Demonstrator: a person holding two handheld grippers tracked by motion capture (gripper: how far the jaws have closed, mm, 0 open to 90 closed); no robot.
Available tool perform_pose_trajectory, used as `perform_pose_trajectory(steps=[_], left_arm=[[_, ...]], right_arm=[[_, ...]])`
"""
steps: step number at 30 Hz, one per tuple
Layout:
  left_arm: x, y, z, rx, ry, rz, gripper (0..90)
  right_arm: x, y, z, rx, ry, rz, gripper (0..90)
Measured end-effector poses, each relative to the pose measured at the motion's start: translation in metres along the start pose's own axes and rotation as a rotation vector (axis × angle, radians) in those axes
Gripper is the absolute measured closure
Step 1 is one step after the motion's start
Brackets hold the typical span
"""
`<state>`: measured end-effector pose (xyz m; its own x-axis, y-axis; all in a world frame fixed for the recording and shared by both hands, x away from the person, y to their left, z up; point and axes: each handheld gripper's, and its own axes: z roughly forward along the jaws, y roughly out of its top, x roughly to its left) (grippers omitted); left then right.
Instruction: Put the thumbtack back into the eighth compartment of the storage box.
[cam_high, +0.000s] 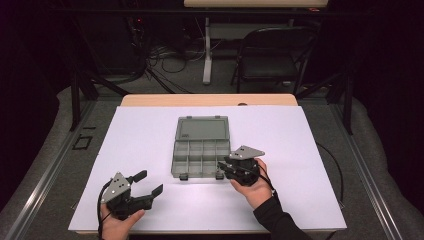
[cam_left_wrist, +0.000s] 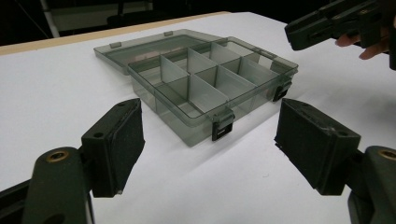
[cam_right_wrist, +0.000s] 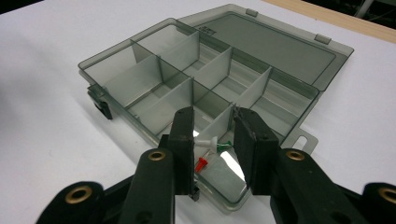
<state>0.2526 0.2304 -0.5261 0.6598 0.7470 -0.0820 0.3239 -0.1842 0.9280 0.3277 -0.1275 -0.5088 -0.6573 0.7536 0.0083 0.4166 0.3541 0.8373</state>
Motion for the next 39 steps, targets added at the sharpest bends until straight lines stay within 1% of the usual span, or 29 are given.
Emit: perform_pose_trajectory(steps=[10, 20, 27, 33, 39], left_arm=[[0.0, 0.0, 0.0, 0.0, 0.0, 0.0, 23.0], [0.001, 0.0, 0.0, 0.0, 0.0, 0.001, 23.0], [0.001, 0.0, 0.0, 0.002, 0.0, 0.0, 23.0], [0.001, 0.0, 0.0, -0.002, 0.0, -0.004, 23.0], [0.001, 0.0, -0.001, -0.002, 0.002, -0.004, 23.0]], right_arm=[[-0.006, 0.003, 0.012, 0.009, -0.019, 0.017, 68.5], [-0.01, 0.003, 0.021, 0.019, -0.027, 0.033, 68.6], [-0.011, 0.001, 0.026, 0.034, -0.027, 0.029, 68.5], [-0.012, 0.0, 0.029, 0.047, -0.027, 0.038, 68.5], [-0.009, -0.001, 0.03, 0.051, -0.02, 0.022, 68.3]])
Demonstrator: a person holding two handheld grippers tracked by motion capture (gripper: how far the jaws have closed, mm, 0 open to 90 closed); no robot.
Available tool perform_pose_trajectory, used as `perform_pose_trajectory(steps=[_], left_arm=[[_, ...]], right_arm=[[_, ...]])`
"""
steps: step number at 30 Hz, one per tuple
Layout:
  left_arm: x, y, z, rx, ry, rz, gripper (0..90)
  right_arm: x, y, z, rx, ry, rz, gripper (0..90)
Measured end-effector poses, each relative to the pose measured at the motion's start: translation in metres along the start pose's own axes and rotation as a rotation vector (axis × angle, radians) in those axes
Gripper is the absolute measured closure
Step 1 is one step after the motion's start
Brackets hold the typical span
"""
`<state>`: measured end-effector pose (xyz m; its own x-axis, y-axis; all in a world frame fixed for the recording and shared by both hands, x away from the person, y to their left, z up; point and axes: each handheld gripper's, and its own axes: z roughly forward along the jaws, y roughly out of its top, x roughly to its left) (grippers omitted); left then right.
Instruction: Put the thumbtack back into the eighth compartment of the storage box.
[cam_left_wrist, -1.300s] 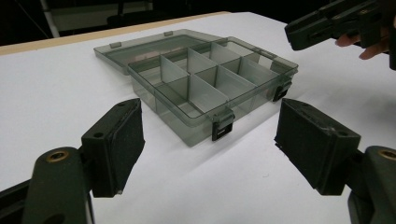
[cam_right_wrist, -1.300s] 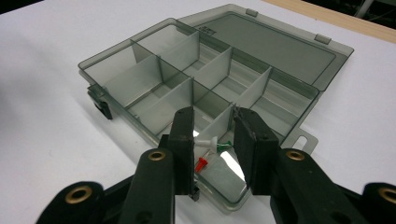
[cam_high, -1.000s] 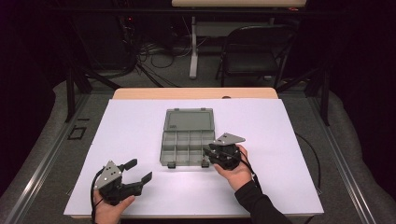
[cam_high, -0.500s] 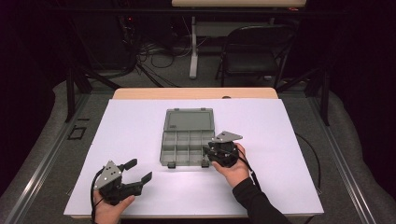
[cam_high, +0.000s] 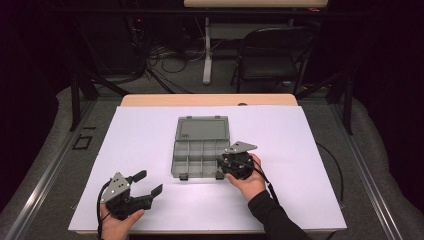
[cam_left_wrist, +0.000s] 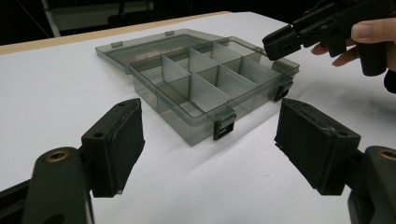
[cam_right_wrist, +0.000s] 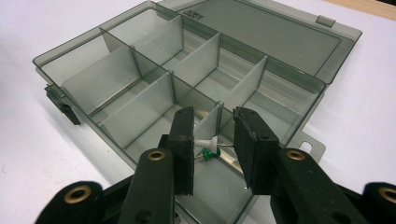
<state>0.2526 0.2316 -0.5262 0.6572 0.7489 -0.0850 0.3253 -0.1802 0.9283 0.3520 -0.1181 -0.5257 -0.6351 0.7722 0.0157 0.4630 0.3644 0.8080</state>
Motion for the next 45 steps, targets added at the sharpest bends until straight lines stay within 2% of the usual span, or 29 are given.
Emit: perform_pose_trajectory(steps=[8, 15, 18, 22, 27, 31, 45], left_arm=[[0.0, 0.0, 0.0, 0.001, 0.0, 0.001, 23.0], [0.0, 0.0, 0.0, 0.001, -0.001, 0.0, 23.0], [0.0, 0.0, 0.001, 0.001, -0.003, 0.002, 23.0], [0.0, 0.0, 0.001, 0.003, -0.002, 0.001, 23.0], [0.0, 0.0, 0.001, 0.003, -0.002, 0.001, 23.0], [0.0, 0.0, 0.001, 0.003, -0.001, 0.0, 23.0], [0.0, 0.0, 0.001, 0.004, 0.002, 0.002, 23.0]], right_arm=[[0.004, -0.002, -0.001, 0.019, 0.007, -0.019, 66.8], [0.004, -0.001, -0.001, 0.022, 0.003, -0.014, 60.7], [0.003, -0.001, -0.002, 0.021, 0.001, -0.01, 56.5], [0.002, -0.001, -0.002, 0.015, -0.005, 0.0, 46.8], [0.0, 0.0, -0.006, 0.002, -0.01, 0.012, 41.6], [0.001, 0.001, -0.013, -0.017, -0.007, 0.022, 38.6], [0.011, -0.002, -0.054, -0.118, 0.0, -0.011, 31.5]])
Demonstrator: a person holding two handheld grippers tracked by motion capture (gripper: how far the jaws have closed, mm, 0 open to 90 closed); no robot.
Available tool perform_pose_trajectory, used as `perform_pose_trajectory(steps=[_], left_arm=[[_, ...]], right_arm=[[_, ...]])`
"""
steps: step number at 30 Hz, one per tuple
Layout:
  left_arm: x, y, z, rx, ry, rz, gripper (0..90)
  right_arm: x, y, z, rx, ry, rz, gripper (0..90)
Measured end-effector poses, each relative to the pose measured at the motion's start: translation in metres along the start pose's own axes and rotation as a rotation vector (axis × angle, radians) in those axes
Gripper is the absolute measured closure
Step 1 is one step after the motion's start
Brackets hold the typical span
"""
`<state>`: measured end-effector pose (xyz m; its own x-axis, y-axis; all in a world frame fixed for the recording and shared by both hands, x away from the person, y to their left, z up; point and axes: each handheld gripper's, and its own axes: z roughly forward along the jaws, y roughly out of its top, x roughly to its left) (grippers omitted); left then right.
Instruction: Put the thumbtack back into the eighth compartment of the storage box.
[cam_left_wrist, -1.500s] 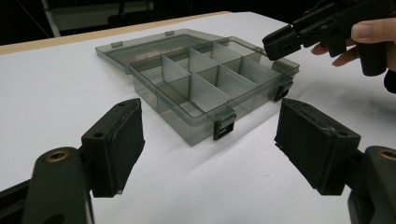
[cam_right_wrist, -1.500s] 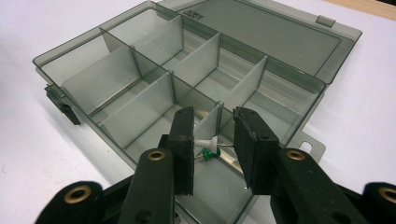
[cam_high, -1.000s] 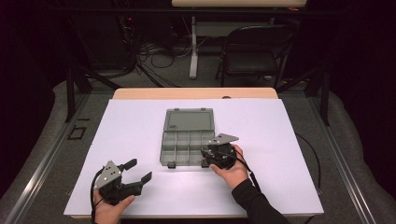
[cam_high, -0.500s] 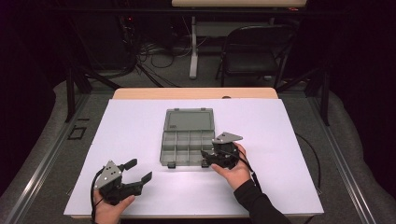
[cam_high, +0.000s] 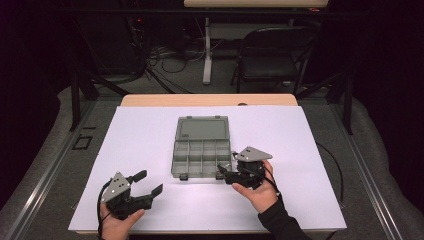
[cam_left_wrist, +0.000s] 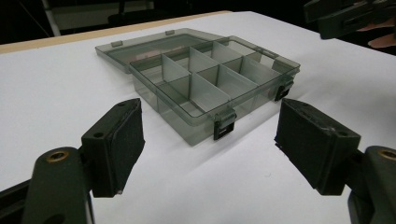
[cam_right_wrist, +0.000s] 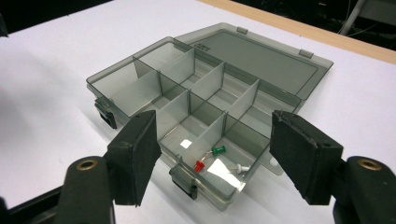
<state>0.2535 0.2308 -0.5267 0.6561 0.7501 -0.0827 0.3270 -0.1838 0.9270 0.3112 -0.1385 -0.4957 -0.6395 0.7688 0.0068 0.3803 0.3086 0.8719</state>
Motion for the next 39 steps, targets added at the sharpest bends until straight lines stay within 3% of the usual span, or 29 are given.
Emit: perform_pose_trajectory(steps=[15, 39], left_arm=[[0.0, 0.0, 0.0, -0.001, 0.001, -0.001, 23.0], [0.002, 0.0, 0.0, 0.001, 0.011, -0.002, 23.3]], right_arm=[[-0.003, -0.02, -0.037, -0.043, -0.031, 0.005, 29.8], [-0.013, -0.07, -0.064, -0.06, -0.061, 0.061, 29.8]])
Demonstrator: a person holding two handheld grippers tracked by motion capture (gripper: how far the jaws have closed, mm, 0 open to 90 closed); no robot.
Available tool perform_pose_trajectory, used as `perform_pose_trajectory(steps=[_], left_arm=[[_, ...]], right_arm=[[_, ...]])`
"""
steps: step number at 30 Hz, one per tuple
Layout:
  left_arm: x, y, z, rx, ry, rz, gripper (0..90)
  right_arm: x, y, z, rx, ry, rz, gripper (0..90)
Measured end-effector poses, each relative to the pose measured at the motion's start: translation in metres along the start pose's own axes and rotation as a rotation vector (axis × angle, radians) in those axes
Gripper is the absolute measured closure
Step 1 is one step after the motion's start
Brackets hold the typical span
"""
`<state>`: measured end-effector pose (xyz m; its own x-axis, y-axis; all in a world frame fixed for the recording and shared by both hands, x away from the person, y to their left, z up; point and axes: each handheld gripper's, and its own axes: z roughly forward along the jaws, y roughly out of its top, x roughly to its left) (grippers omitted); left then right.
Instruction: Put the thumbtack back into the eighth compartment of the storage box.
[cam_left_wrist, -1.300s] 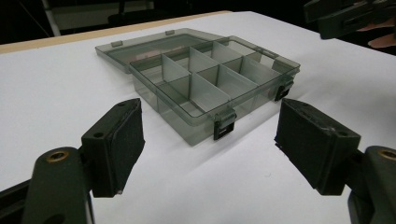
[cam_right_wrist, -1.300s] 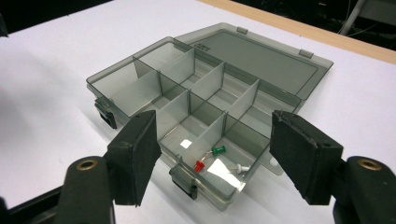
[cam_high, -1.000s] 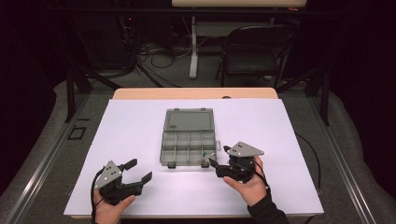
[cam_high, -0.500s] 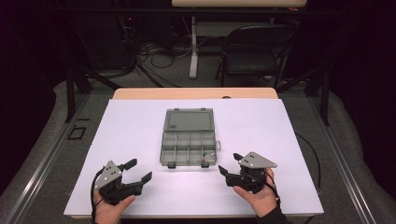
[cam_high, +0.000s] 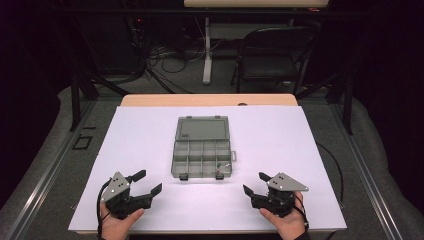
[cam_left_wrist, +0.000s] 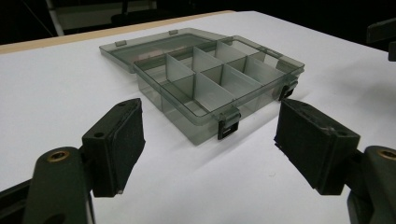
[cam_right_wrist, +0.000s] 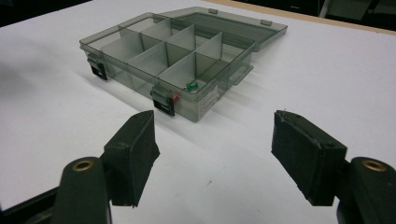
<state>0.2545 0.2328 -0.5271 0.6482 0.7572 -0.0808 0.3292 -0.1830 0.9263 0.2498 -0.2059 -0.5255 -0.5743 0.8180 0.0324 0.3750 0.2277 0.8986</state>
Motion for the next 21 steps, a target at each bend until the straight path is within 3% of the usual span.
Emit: perform_pose_trajectory(steps=[8, 21], left_arm=[[0.0, 0.0, 0.001, 0.0, 0.001, -0.003, 23.3], [0.002, -0.001, 0.004, 0.011, 0.0, -0.005, 23.3]], right_arm=[[-0.004, -0.009, -0.009, -0.035, -0.025, 0.008, 29.8], [-0.017, -0.021, -0.006, -0.006, -0.052, 0.031, 30.2]])
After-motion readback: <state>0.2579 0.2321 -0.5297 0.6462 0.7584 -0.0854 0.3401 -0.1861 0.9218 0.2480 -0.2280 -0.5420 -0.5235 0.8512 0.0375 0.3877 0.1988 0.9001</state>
